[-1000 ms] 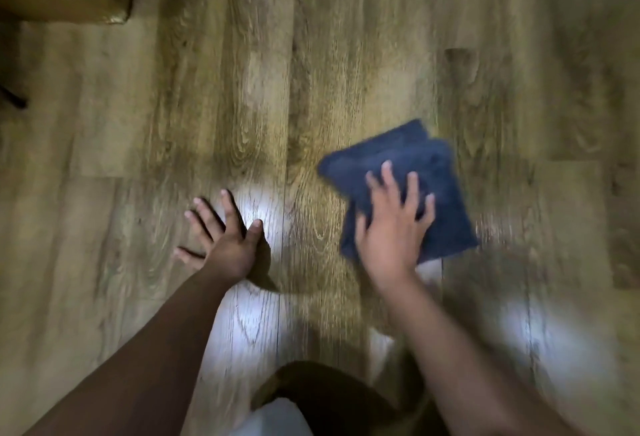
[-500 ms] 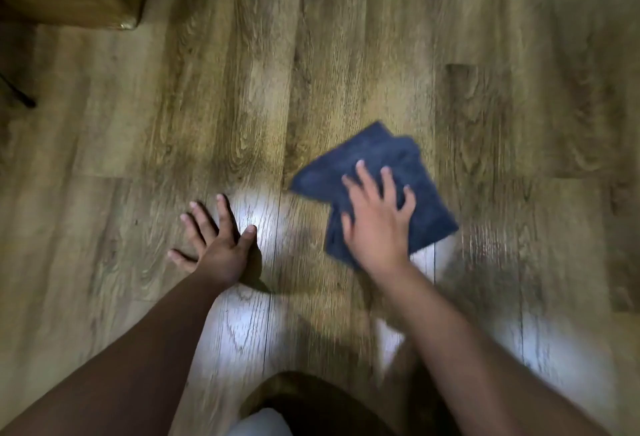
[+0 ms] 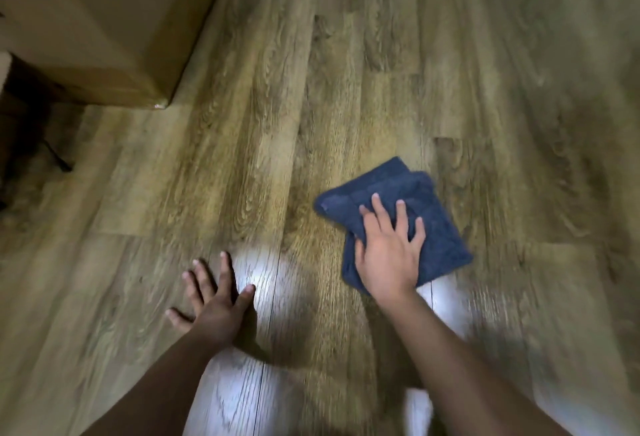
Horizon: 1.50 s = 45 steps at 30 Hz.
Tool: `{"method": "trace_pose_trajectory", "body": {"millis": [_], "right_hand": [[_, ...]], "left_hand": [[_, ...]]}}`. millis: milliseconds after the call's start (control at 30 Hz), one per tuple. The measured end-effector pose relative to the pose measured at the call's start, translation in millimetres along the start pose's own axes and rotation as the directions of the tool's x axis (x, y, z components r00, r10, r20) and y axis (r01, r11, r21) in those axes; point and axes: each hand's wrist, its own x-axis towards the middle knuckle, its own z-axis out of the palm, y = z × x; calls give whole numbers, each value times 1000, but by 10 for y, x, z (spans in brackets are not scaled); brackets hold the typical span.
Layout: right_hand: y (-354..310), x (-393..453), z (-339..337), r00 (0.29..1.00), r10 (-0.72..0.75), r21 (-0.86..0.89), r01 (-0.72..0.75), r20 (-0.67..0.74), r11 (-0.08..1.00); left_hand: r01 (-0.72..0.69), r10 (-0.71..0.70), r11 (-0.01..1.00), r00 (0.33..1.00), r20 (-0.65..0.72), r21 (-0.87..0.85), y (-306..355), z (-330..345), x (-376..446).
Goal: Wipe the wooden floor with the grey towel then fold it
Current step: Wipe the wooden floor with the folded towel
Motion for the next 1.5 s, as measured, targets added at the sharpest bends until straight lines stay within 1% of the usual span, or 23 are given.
{"method": "trace_pose_trajectory", "body": {"millis": [167, 267, 367, 433, 500, 533, 600, 633, 667, 700, 733, 767, 800, 900, 1033, 1100, 1167, 1233, 1267, 1333, 1367, 1433, 1500], "right_hand": [[-304, -977, 174, 996, -73, 39, 71, 54, 997], [-384, -1642, 330, 968, -234, 14, 234, 96, 972], [-181, -1916, 371, 925, -374, -10, 375, 66, 927], [71, -1856, 282, 918, -395, -15, 396, 38, 918], [415, -1645, 149, 951, -310, -32, 311, 12, 950], [645, -1517, 86, 974, -228, -31, 227, -8, 973], [1144, -1236, -50, 1000, 7, 5, -7, -26, 1000], [1370, -1124, -99, 991, 130, 32, -129, -20, 991], [1544, -1021, -146, 977, 215, 58, -214, -11, 975], [1646, -994, -170, 965, 263, 81, -262, 1, 961], [1669, -1017, -167, 961, 277, 97, -277, 11, 956], [1634, -1094, -155, 964, 266, 95, -266, 10, 959], [1546, -1221, -130, 971, 240, 86, -240, 1, 967], [1156, -1839, -16, 994, 101, 39, -100, -32, 994], [595, -3029, 202, 995, -64, 70, 59, 81, 996], [434, -3583, 262, 969, -162, 61, 153, 188, 986], [469, -3945, 316, 925, -266, 31, 268, 272, 963], [638, -4087, 321, 882, -355, 50, 357, 309, 933], [744, -4077, 294, 877, -374, 51, 377, 303, 925], [974, -3935, 214, 894, -368, 14, 377, 255, 926], [1119, -3824, 177, 912, -331, 9, 339, 244, 941], [1453, -3545, 85, 958, -204, 14, 206, 200, 979], [1823, -3254, -46, 992, 11, 37, -16, 128, 999]], "left_hand": [[5, -5, 1000, 1000, -6, 1, 12, 21, -6], [12, -12, 1000, 1000, -2, 10, 26, 8, -13], [21, -20, 999, 999, -29, 34, 66, -18, -71], [17, -15, 998, 999, -36, 52, 113, -68, -150], [35, -32, 998, 998, -59, 50, 188, -109, -239], [36, -31, 997, 996, -79, 67, 243, -66, -323], [-20, 28, 996, 995, -93, 87, 321, 137, -603], [-45, 47, 998, 997, -64, 34, 317, 324, -816], [-52, 51, 998, 998, -22, -43, 308, 523, -1047], [-46, 51, 993, 998, 42, -112, 269, 725, -1317], [-39, 53, 990, 993, 101, -135, 227, 909, -1548], [-48, 63, 993, 989, 131, -111, 197, 1062, -1721], [-65, 73, 996, 989, 130, -67, 176, 1165, -1811], [-26, 28, 999, 995, 101, -24, 235, 1167, -1821], [-14, 14, 1000, 996, 84, -7, 341, 1069, -1978], [-34, 35, 999, 995, 92, -15, 373, 993, -2064], [-52, 53, 999, 989, 136, -13, 378, 912, -2115], [-70, 69, 998, 985, 161, 0, 361, 870, -2127], [-75, 72, 997, 983, 167, 6, 346, 872, -2111], [-83, 78, 996, 983, 168, 22, 320, 878, -2060], [-90, 82, 995, 980, 182, 33, 299, 897, -2036], [-96, 84, 994, 977, 195, 51, 269, 931, -2009], [-93, 83, 993, 988, 131, 68, 250, 977, -2030]]}}
